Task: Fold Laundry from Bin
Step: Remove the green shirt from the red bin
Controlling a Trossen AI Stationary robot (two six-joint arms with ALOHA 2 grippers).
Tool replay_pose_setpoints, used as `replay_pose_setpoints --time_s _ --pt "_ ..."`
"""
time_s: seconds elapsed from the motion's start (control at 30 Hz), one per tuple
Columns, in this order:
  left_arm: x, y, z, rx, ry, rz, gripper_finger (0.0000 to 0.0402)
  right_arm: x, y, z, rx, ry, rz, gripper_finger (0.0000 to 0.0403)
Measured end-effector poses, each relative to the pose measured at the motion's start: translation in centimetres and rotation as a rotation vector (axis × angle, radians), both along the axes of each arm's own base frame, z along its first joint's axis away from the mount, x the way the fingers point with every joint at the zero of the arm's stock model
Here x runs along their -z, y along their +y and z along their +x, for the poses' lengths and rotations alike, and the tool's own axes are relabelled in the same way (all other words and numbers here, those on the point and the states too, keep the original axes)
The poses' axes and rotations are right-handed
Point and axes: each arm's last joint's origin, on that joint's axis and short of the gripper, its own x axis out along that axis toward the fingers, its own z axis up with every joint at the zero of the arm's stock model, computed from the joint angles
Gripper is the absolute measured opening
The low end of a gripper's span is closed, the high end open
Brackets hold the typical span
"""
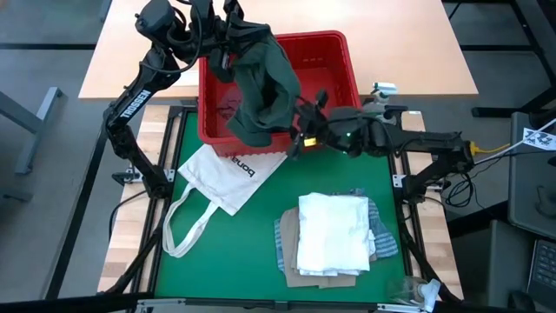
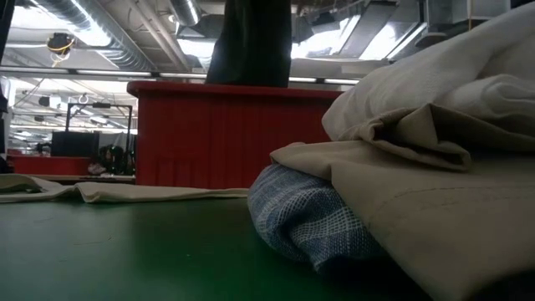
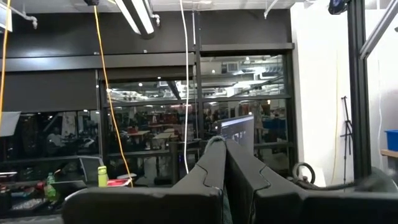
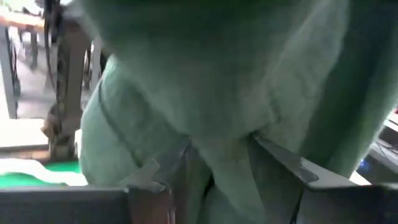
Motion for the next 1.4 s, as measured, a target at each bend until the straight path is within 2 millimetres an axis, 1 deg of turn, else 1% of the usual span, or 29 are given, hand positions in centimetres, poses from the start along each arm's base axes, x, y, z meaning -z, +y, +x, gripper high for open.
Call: replay_pose_setpoints --time_s 0.13,0.3,0.5,0.67,0.83,1.0,1.17,1.27,1.33,1.4 --pt "0.0 0.0 0.0 0.0 0.0 0.0 0.0 -0.5 0.0 0.1 0.004 -0.068 0.027 0.016" --pt "0.0 0.0 0.0 0.0 0.0 0.0 0.0 -0.6 -0.1 0.0 0.031 -0.097 0.053 0.016" --pt "0.0 0.0 0.0 0.0 0.001 0.0 0.0 -1.2 0.8 0.1 0.007 -0.17 0.071 0.016" --pt "0.0 -0.1 0.0 0.021 0.006 0.007 0.0 -2.0 0.8 0.0 0.002 -0.254 0.071 0.016" --pt "0.0 -0.2 0.0 0.066 0.018 0.021 0.0 -2.2 0.7 0.1 0.005 -0.277 0.076 0.016" --pt "0.0 -0.2 0.0 0.086 0.022 -0.021 0.0 -2.0 0.7 0.4 0.005 -0.28 0.076 0.016" --pt "0.0 -0.3 0.0 0.089 0.021 -0.022 0.0 -1.9 0.1 0.6 0.023 -0.286 0.073 0.016" --pt "0.0 -0.3 0.0 0.09 0.021 -0.022 0.0 -1.8 -0.2 0.7 0.031 -0.283 0.072 0.0145" --pt "0.0 -0.3 0.0 0.09 0.021 -0.023 0.0 -1.7 -0.2 0.8 0.031 -0.277 0.072 0.0121" --pt "0.0 -0.3 0.0 0.09 0.021 -0.023 0.0 -1.7 -0.1 0.8 0.021 -0.276 0.072 0.0084"
